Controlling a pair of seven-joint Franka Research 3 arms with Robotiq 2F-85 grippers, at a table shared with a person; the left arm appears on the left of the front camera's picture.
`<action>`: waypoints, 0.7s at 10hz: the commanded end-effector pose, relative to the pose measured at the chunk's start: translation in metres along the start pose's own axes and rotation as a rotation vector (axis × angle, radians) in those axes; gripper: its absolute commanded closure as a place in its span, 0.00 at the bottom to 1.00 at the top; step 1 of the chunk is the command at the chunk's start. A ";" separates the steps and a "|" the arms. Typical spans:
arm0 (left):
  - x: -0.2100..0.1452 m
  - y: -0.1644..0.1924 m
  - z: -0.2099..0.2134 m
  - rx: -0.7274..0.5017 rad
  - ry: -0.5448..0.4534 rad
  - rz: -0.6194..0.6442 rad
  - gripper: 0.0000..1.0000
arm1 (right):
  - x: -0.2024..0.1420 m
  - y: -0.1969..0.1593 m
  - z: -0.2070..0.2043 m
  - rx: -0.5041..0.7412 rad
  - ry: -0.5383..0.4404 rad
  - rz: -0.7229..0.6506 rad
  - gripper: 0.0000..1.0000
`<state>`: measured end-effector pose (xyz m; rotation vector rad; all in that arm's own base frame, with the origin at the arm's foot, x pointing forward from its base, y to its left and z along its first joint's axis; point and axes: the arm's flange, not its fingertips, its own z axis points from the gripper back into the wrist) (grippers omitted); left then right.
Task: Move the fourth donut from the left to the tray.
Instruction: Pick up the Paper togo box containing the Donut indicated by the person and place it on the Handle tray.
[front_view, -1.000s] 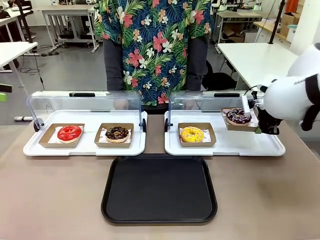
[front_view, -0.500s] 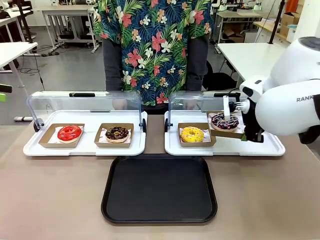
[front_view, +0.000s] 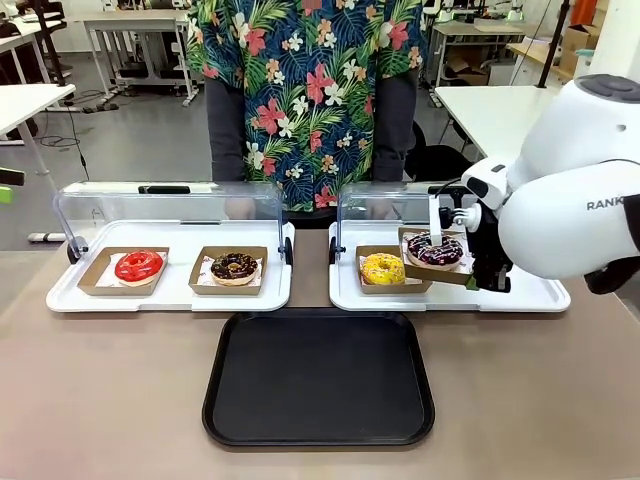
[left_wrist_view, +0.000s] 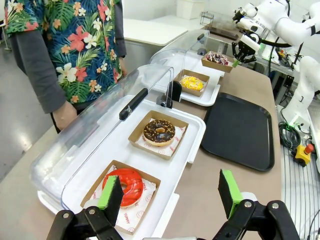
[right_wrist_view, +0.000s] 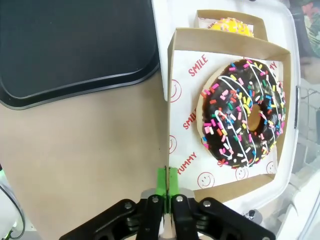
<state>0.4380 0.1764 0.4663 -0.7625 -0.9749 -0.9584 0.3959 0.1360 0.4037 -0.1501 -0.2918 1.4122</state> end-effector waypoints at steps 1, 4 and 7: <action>0.000 -0.001 0.000 -0.001 0.008 -0.002 0.00 | -0.002 -0.001 0.001 -0.008 0.012 0.000 0.98; 0.000 -0.001 0.000 -0.001 0.008 -0.002 0.00 | 0.015 0.021 -0.004 -0.020 0.007 -0.044 0.98; 0.000 -0.001 0.000 -0.001 0.008 -0.002 0.00 | 0.057 0.082 -0.005 -0.058 0.038 -0.119 0.98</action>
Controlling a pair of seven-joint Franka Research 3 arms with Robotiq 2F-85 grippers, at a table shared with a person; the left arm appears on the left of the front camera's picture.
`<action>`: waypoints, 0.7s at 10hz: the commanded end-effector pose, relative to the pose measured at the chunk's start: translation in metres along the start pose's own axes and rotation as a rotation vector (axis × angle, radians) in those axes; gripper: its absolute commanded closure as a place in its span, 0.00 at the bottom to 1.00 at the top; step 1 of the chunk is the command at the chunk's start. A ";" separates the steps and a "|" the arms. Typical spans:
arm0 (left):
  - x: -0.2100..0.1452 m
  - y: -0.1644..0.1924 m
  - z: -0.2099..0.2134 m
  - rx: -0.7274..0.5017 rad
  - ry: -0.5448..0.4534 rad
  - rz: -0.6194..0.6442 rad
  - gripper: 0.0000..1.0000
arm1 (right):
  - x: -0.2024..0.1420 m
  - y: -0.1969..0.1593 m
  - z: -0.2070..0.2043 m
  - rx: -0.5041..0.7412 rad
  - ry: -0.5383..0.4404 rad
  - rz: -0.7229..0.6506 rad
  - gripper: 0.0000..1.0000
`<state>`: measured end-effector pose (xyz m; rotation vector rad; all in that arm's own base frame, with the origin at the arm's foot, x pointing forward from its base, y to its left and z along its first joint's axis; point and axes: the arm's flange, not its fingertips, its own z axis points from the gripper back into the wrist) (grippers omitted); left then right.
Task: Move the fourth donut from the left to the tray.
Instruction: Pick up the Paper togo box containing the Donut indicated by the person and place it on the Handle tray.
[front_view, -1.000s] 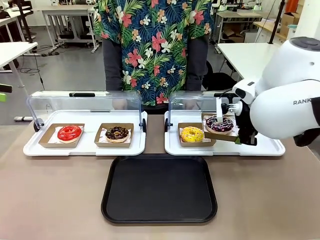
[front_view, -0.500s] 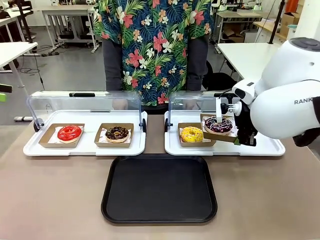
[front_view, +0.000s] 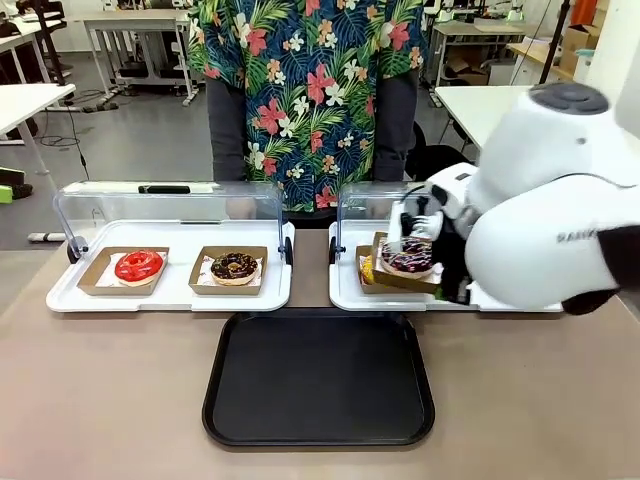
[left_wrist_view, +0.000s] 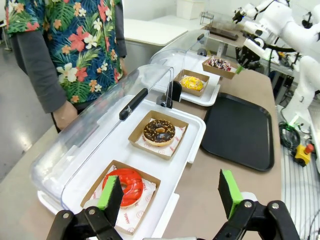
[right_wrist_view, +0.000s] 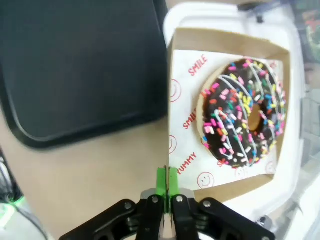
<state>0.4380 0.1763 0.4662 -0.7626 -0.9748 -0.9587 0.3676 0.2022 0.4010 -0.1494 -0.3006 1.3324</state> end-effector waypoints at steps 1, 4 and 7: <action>0.000 -0.001 0.000 0.000 0.008 -0.002 0.00 | 0.002 0.063 -0.005 -0.050 0.031 -0.054 0.98; 0.000 -0.001 0.000 0.000 0.008 -0.002 0.00 | 0.037 0.118 -0.015 -0.048 0.044 -0.014 0.98; 0.000 -0.001 0.000 0.000 0.008 -0.002 0.00 | 0.058 0.164 -0.023 -0.063 -0.010 0.121 0.98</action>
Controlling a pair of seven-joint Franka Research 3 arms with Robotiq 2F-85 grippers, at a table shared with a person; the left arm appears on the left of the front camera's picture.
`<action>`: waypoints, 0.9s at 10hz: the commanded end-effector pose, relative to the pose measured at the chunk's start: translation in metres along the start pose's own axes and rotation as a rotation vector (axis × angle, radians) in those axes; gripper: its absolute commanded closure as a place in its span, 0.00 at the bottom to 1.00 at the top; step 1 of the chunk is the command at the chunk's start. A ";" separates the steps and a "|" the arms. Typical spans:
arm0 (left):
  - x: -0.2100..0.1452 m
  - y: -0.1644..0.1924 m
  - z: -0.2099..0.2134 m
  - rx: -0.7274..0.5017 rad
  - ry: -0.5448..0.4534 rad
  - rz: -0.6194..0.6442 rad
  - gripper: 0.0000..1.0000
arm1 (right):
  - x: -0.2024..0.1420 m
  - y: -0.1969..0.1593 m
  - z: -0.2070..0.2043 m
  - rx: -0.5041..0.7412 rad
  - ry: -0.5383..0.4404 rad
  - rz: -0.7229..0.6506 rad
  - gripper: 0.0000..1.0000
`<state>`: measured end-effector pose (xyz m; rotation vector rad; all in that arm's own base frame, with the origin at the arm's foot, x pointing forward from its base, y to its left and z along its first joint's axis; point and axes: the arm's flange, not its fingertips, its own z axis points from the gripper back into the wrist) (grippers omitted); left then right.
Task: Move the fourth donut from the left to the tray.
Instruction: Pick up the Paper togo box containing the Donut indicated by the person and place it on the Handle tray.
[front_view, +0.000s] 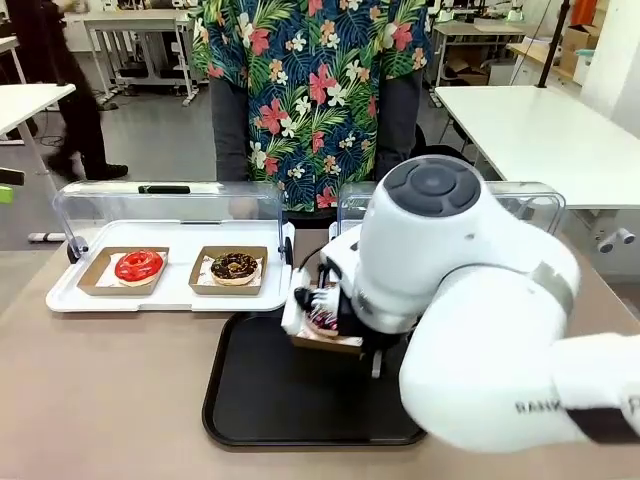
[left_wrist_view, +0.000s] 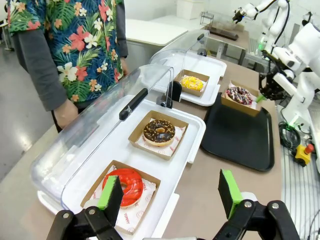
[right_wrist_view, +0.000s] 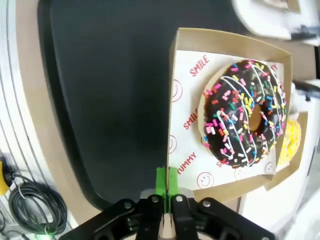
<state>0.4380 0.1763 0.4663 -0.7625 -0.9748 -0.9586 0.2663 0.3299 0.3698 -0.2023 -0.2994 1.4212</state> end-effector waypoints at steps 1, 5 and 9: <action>0.000 -0.001 0.000 0.000 0.008 -0.002 0.00 | -0.035 0.044 -0.022 -0.022 -0.034 0.052 0.98; 0.000 -0.001 0.000 0.000 0.008 -0.002 0.00 | -0.030 0.066 -0.043 -0.002 -0.057 0.094 0.98; 0.000 -0.001 0.000 0.000 0.008 -0.002 0.00 | -0.034 0.066 -0.065 0.018 -0.018 0.082 0.98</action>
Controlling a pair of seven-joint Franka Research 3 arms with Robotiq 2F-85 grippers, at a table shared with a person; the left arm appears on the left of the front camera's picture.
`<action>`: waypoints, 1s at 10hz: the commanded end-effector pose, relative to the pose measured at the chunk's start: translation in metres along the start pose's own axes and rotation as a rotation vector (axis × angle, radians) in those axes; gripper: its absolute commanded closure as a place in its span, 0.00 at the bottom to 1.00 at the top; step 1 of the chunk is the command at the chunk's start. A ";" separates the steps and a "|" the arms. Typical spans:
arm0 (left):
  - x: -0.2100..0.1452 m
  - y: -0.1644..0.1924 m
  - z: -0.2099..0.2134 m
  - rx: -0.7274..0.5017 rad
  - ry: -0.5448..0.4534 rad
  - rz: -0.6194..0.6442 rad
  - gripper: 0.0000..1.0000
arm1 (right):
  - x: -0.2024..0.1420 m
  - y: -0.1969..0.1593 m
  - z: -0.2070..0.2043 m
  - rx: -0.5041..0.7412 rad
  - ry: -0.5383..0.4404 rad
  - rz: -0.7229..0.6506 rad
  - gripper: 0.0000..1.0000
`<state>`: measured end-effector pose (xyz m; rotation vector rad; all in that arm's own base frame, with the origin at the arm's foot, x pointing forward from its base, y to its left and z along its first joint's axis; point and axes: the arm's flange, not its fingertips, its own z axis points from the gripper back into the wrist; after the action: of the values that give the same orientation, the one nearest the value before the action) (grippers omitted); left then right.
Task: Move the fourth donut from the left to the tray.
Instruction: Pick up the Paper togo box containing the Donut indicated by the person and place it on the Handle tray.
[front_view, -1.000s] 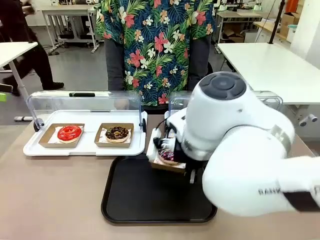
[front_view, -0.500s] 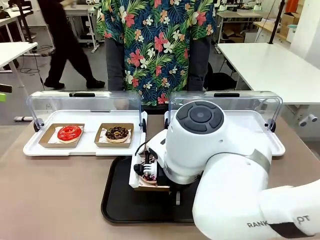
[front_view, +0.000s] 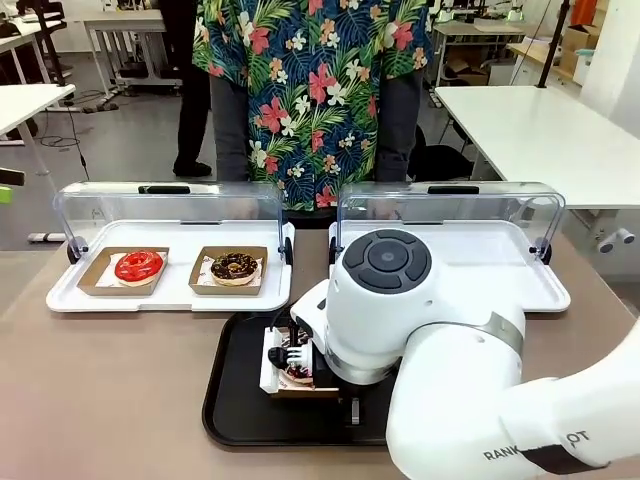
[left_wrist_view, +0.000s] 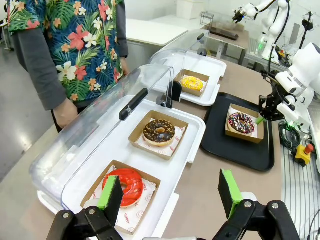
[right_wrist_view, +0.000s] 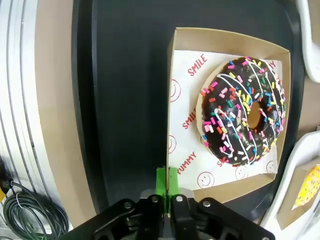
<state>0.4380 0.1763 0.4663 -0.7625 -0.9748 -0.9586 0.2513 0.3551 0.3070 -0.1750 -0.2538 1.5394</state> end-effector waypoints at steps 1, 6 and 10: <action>0.000 -0.001 0.000 0.000 0.008 -0.002 0.00 | -0.048 0.034 -0.015 -0.030 -0.010 -0.024 0.98; 0.000 -0.001 0.000 0.000 0.008 -0.002 0.00 | -0.050 0.029 -0.003 -0.012 -0.010 -0.031 0.00; 0.000 -0.001 0.000 0.000 0.008 -0.002 0.00 | -0.060 0.018 0.042 -0.006 -0.057 -0.077 0.10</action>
<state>0.4380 0.1763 0.4663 -0.7625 -0.9748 -0.9586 0.2581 0.3529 0.3249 -0.1570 -0.2975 1.4673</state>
